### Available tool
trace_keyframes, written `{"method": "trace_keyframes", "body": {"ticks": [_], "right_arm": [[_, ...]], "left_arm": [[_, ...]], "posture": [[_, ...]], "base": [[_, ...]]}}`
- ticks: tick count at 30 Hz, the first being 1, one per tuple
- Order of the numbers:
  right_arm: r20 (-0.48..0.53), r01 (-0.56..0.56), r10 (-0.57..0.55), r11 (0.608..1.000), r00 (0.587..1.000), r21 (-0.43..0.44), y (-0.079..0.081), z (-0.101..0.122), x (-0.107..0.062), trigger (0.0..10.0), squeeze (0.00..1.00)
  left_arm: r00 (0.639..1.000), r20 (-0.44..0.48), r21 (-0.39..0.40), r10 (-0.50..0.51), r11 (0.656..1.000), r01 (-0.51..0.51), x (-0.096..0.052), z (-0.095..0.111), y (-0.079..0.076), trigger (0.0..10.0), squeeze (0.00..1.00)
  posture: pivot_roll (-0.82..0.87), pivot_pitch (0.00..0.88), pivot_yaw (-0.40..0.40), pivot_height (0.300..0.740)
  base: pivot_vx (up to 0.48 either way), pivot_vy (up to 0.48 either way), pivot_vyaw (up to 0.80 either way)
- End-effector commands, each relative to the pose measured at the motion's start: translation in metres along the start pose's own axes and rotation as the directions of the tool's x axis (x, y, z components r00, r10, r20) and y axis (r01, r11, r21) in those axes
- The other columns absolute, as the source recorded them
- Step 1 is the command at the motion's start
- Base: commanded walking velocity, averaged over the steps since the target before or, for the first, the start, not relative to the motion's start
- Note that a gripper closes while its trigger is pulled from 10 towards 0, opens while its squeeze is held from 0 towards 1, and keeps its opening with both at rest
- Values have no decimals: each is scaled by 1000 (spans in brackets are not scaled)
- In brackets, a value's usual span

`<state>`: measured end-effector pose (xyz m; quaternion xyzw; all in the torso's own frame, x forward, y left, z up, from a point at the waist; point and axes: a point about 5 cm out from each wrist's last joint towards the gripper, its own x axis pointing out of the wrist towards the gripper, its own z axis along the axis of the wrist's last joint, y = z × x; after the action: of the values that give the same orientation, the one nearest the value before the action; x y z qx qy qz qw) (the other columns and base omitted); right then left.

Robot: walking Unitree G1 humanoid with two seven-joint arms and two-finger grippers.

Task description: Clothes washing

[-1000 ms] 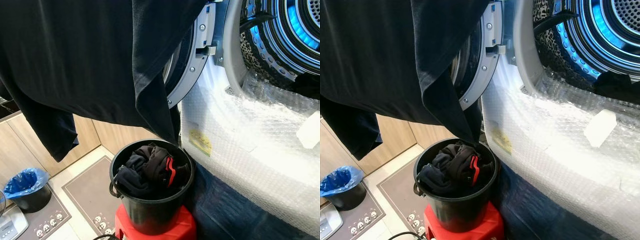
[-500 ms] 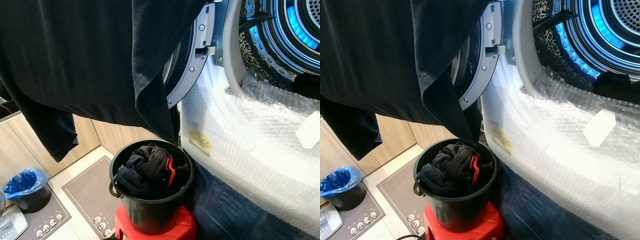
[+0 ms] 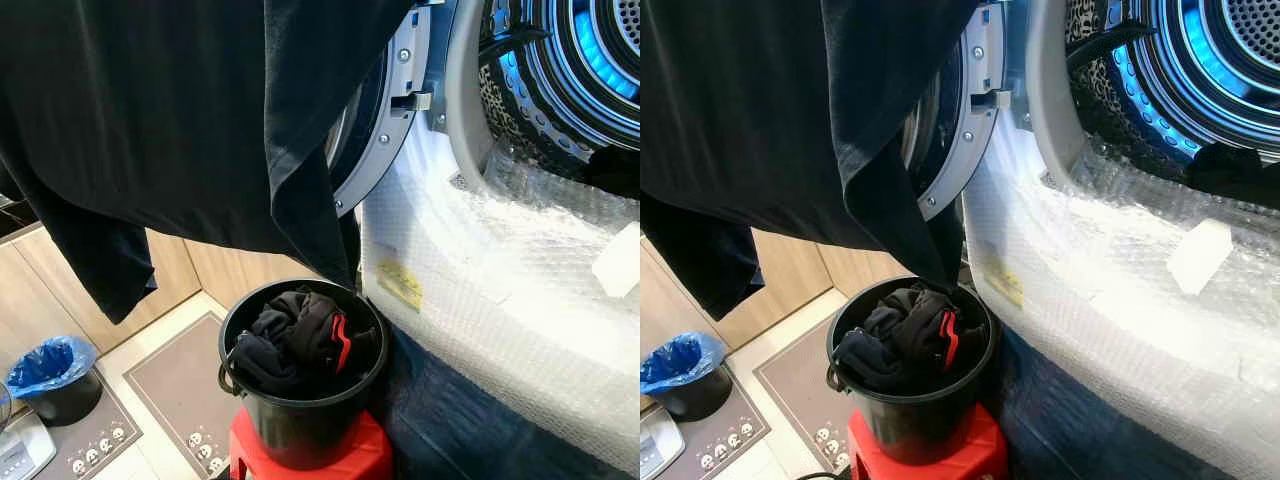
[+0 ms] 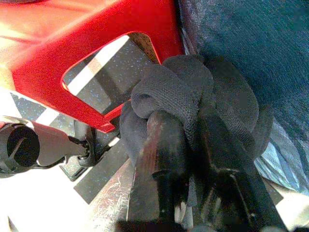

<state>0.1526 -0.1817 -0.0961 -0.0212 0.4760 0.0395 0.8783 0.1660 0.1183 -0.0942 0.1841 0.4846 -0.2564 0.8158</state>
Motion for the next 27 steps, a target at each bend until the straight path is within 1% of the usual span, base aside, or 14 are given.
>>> {"method": "trace_keyframes", "body": {"ticks": [1, 7, 18, 27], "right_arm": [[-6, -15, 15, 1000, 1000, -5, 4, 0, 1, 10000, 0], [-6, -18, 18, 1000, 1000, -2, 4, 0, 1, 10000, 0], [-9, -20, 19, 1000, 1000, -8, 5, -2, 0, 10000, 0], [-11, -21, 21, 1000, 1000, -7, 5, -3, 0, 10000, 0]], "left_arm": [[1000, -27, -31, 12, 999, -13, -1, -7, 4, 10000, 0], [1000, -27, -14, 11, 1000, -11, -1, -7, 5, 10000, 0], [1000, -27, -17, 13, 1000, -13, -2, -7, 5, 10000, 0], [999, -32, -11, 14, 1000, -14, -2, -11, 6, 10000, 0]], "posture": [[-156, 0, 55, 740], [-155, 0, 56, 740], [-154, 0, 55, 740], [-153, 0, 55, 740]], "base": [[0, 0, 0], [0, 0, 0], [0, 0, 0], [0, 0, 0]]}}
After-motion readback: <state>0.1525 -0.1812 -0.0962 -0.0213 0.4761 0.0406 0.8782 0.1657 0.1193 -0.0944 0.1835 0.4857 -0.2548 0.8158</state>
